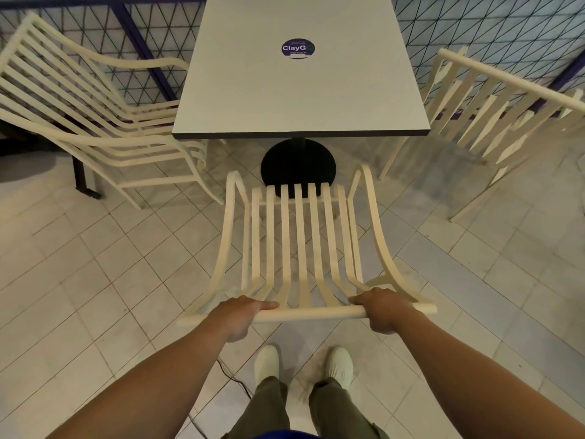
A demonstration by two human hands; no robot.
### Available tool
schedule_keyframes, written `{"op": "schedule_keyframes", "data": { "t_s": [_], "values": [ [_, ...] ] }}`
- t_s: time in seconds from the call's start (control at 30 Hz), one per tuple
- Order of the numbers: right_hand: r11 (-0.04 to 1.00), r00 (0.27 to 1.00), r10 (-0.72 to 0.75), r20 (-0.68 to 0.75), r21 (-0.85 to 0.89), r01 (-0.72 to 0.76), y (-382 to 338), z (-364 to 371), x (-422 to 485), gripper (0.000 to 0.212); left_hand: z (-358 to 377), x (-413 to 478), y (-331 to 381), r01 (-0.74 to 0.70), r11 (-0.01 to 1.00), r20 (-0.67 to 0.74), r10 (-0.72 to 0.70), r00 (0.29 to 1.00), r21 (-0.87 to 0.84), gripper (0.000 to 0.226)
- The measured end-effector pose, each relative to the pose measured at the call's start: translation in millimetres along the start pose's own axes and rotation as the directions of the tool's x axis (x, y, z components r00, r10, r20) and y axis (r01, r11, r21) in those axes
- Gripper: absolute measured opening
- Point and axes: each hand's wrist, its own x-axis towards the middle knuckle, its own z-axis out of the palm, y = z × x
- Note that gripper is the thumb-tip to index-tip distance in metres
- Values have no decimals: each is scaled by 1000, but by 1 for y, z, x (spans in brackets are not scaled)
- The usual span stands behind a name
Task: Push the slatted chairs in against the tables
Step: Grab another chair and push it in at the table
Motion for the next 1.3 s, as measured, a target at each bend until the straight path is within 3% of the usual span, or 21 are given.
{"op": "schedule_keyframes", "data": {
  "t_s": [0.63,0.83,1.3],
  "values": [
    [998,1000,22,-10,62,-21,-24,36,-17,63,9,-26,-10,-34,999,65,37,997,-36,81],
    [998,999,24,-29,59,-22,-22,39,-20,66,9,-30,-9,-23,1000,81,24,996,-21,94],
    [997,999,36,-25,64,-35,-23,52,-26,66,26,-34,-6,-22,999,52,24,998,-33,96]
  ]
}}
